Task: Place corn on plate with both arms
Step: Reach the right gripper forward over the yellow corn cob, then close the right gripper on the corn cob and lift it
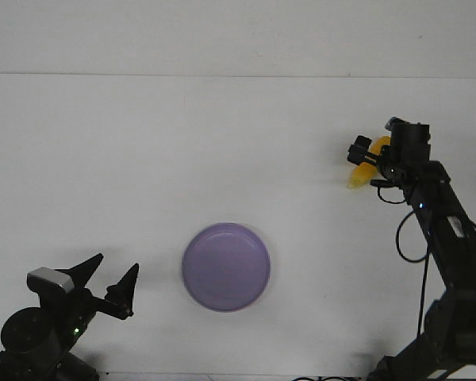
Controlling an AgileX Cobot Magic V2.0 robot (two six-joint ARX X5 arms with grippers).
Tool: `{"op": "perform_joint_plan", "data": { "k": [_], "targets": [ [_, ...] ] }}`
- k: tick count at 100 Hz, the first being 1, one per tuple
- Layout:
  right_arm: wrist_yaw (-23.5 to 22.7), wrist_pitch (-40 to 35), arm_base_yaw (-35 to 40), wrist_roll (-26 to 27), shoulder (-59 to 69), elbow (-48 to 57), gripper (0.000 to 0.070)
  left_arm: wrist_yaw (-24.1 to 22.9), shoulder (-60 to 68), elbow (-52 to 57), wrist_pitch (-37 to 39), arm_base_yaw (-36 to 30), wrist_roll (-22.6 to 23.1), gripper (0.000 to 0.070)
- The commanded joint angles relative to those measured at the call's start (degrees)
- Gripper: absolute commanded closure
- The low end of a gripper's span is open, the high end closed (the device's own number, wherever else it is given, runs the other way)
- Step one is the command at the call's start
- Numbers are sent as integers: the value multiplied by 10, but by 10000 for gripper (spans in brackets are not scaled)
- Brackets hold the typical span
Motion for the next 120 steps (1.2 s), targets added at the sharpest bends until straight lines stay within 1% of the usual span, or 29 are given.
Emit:
{"op": "perform_joint_plan", "data": {
  "k": [1,12,23,38,47,55,68,78,94,100,102,109,114,120],
  "targets": [
    [3,-8,-4,30,49,47,94,-3,3,1,4,-3,-1,121],
    [15,-19,-6,50,103,87,139,-3,3,1,3,-3,-1,121],
    [21,-14,-10,63,137,102,139,-3,3,1,3,-3,-1,121],
    [69,-21,-14,63,162,102,139,-3,3,1,3,-3,-3,121],
    [72,-12,-22,63,167,102,139,-3,3,1,2,-3,-3,121],
    [66,10,-25,63,173,102,139,-3,3,1,2,-3,-3,121],
    [57,22,-29,66,182,102,139,-3,3,1,2,-3,-3,121],
    [47,22,-29,75,195,102,139,-3,3,1,2,-3,-3,121],
    [49,22,-29,75,211,102,143,-3,3,1,2,-3,-3,121],
    [54,22,-29,75,211,102,182,-3,3,1,2,-3,-3,121],
    [57,22,-29,75,211,102,204,-3,3,1,2,-3,-3,121],
    [59,26,-29,74,211,102,289,-3,3,1,2,-3,-3,122],
    [58,26,-29,74,211,102,374,-3,3,1,2,-3,-3,122],
    [56,21,-29,74,211,102,435,-3,3,1,2,-3,-3,122]
  ]
}}
